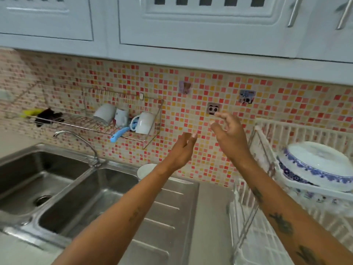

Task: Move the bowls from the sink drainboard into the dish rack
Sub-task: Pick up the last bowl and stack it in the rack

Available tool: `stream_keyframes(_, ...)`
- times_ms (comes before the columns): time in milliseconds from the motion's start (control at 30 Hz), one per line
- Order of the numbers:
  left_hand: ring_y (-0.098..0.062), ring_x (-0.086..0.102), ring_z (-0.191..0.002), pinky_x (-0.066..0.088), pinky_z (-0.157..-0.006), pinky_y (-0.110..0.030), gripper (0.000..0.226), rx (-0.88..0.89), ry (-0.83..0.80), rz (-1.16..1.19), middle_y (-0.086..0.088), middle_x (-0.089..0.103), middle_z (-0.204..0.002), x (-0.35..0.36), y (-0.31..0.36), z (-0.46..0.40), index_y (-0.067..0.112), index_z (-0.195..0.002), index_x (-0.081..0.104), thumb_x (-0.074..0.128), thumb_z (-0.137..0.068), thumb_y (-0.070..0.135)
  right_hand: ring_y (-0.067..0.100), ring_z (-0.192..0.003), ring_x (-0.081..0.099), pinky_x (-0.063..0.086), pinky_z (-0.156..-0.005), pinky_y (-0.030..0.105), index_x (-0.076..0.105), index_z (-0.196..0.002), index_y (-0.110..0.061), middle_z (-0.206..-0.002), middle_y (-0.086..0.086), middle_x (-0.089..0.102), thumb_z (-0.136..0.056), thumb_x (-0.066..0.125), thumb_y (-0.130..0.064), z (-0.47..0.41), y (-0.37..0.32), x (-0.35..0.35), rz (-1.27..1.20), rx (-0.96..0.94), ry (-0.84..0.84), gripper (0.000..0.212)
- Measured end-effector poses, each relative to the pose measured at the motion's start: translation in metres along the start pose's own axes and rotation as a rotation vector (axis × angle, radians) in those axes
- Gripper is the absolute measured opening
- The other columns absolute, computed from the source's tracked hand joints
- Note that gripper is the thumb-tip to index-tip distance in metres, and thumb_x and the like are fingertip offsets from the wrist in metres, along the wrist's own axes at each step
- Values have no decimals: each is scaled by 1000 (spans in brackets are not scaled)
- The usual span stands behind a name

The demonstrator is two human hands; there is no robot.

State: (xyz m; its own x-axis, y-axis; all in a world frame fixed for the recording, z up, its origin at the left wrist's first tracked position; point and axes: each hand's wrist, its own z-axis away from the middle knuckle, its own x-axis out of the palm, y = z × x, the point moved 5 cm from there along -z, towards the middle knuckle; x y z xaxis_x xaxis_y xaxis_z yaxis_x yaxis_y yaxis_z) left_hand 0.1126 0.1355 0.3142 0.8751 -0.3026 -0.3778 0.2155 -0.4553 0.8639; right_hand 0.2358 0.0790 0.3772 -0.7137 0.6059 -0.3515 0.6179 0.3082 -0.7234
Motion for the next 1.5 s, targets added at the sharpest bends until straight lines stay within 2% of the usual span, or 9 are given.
stream_keyframes(133, -21, 34, -142, 24, -99, -21, 53, -172, 77, 17, -4, 38, -152, -53, -66, 1, 13, -148, 34, 23, -104, 42, 13, -123, 47, 41, -86, 20, 55, -125, -20, -141, -1, 44, -91, 55, -33, -3, 35, 90, -20, 161, -179, 37)
stream_keyframes(333, -27, 43, -134, 31, -105, -30, 53, -476, 175, 8, -11, 44, -149, -109, -174, 13, 8, -140, 43, 26, -104, 42, 11, -92, 58, 45, -73, 24, 58, -121, -12, -135, 5, 54, -91, 55, -29, 6, 98, 183, -86, 397, -262, 34)
stream_keyframes(433, -11, 56, -95, 40, -78, -7, 39, -534, 193, 78, 1, 55, -116, -118, -209, 21, 11, -121, 56, 28, -106, 32, 16, -99, 59, 44, -83, 28, 56, -126, -11, -136, 6, 54, -90, 56, -32, 13, 133, 220, -62, 531, -308, 42)
stream_keyframes(633, -16, 49, -82, 37, -59, -23, 28, -705, 221, 173, -2, 53, -97, -112, -280, 10, 20, -114, 51, 33, -104, 38, 26, -123, 53, 43, -103, 39, 52, -131, -8, -137, 6, 54, -87, 59, -35, 29, 202, 273, -37, 770, -377, 52)
stream_keyframes(733, -27, 51, -118, 47, -92, -36, 55, -831, 250, 289, -5, 54, -131, -105, -315, 0, 11, -134, 52, 43, -97, 50, 24, -117, 55, 44, -92, 33, 50, -133, -8, -132, 5, 56, -84, 60, -39, 37, 231, 293, -42, 882, -409, 59)
stream_keyframes(833, -32, 36, -140, 31, -114, -49, 57, -924, 252, 463, -9, 42, -151, -95, -347, -7, 11, -144, 43, 45, -98, 45, 24, -112, 54, 41, -85, 31, 47, -136, -4, -123, 8, 55, -84, 60, -42, 43, 258, 314, -51, 956, -432, 65)
stream_keyframes(1067, -39, 18, -147, 23, -116, -51, 50, -943, 199, 600, -12, 24, -160, -86, -407, -31, 15, -150, 30, 41, -102, 19, 31, -132, 46, 45, -104, 46, 27, -147, -10, -151, 11, 38, -73, 66, -51, 47, 304, 350, -150, 1004, -290, 93)
stream_keyframes(1200, -36, 36, -138, 37, -103, -46, 58, -981, 175, 680, -9, 34, -153, -71, -418, -45, 20, -147, 34, 53, -94, 34, 30, -131, 45, 44, -103, 39, 26, -146, -9, -150, 11, 37, -83, 64, -40, 45, 301, 361, -168, 1027, -263, 79)
stream_keyframes(1500, -39, 43, -133, 47, -98, -61, 66, -804, 220, 773, -9, 42, -148, -58, -436, -52, 24, -141, 39, 59, -86, -5, 30, -129, 44, 47, -102, 42, 35, -141, -11, -143, 13, 45, -83, 51, 3, 52, 305, 378, -218, 944, -187, 62)
